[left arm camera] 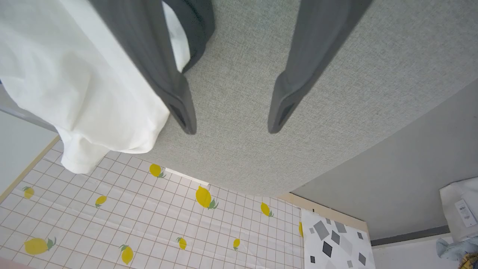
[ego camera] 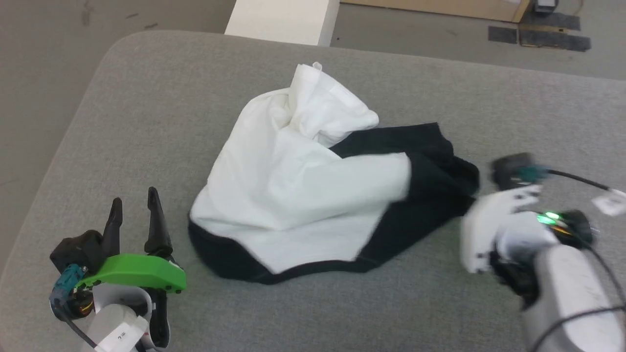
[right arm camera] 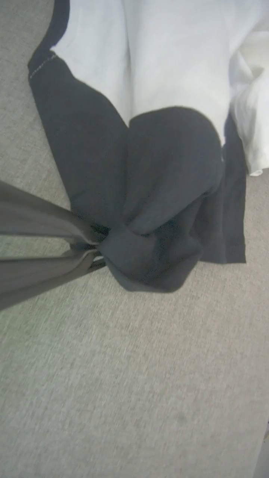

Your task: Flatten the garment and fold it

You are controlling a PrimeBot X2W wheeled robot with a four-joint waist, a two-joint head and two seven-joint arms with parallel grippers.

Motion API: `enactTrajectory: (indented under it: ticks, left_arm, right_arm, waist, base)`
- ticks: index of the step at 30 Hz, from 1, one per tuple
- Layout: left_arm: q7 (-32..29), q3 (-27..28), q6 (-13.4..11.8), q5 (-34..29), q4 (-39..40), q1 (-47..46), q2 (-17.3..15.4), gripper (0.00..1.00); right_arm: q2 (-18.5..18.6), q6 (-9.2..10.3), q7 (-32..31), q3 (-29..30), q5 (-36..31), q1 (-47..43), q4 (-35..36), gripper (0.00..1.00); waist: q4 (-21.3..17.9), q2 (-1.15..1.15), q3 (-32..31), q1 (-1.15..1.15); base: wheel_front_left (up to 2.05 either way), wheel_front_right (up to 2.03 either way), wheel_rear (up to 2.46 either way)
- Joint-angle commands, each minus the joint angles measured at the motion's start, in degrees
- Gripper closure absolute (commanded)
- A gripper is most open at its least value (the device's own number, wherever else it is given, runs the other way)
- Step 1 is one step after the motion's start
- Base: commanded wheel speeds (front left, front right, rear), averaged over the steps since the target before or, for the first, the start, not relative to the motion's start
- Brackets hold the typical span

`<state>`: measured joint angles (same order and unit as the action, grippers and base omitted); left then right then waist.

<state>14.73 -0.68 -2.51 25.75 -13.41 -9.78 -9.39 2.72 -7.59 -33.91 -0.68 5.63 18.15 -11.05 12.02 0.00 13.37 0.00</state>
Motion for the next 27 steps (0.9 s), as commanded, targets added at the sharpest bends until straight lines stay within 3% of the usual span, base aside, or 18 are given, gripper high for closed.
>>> enactTrajectory:
  ticks: [1,7,12,13,20,27]
  left_arm:
    - [0.3,0.2,0.4,-0.7,-0.3,-0.7,0.1,0.00]
    - [0.2,-0.5,0.9,-0.9,-1.0,-0.8,0.3,0.00]
    - [-0.4,-1.0,1.2,-0.6,-1.5,-0.8,0.3,0.00]
    - [-0.6,-1.1,1.2,-0.5,-1.7,-0.8,0.1,0.00]
    - [-5.6,-4.7,3.7,0.3,0.0,-3.6,0.6,0.00]
    - [-23.0,-17.0,8.2,0.4,-1.3,-16.4,3.1,0.00]
  right_arm:
    - [0.7,0.10,-0.7,3.1,-0.1,-2.1,2.1,1.00]
    - [0.8,0.10,-4.8,18.3,-2.8,-9.2,8.7,1.00]
    - [0.3,0.10,-6.2,24.3,-3.7,-12.2,8.7,1.00]
    - [0.2,0.10,-5.8,24.2,-2.7,-12.3,8.4,0.00]
    - [0.2,0.10,1.0,25.5,2.3,-11.6,8.8,0.00]
    - [0.2,0.10,2.4,25.6,2.1,-11.6,11.8,0.00]
  waist:
    - [-1.0,0.00,-0.8,0.00]
    - [-1.8,0.00,-1.5,0.00]
    - [-2.2,0.00,-2.0,0.00]
    - [-2.4,0.00,-2.1,0.00]
    - [-3.3,0.00,-4.0,0.00]
    - [-4.5,0.00,-4.1,0.00]
  base:
    - [0.00,0.00,0.00]
    - [0.00,0.00,0.00]
    - [0.00,0.00,0.00]
    - [0.00,0.00,0.00]
    - [0.00,0.00,0.00]
    - [0.00,0.00,0.00]
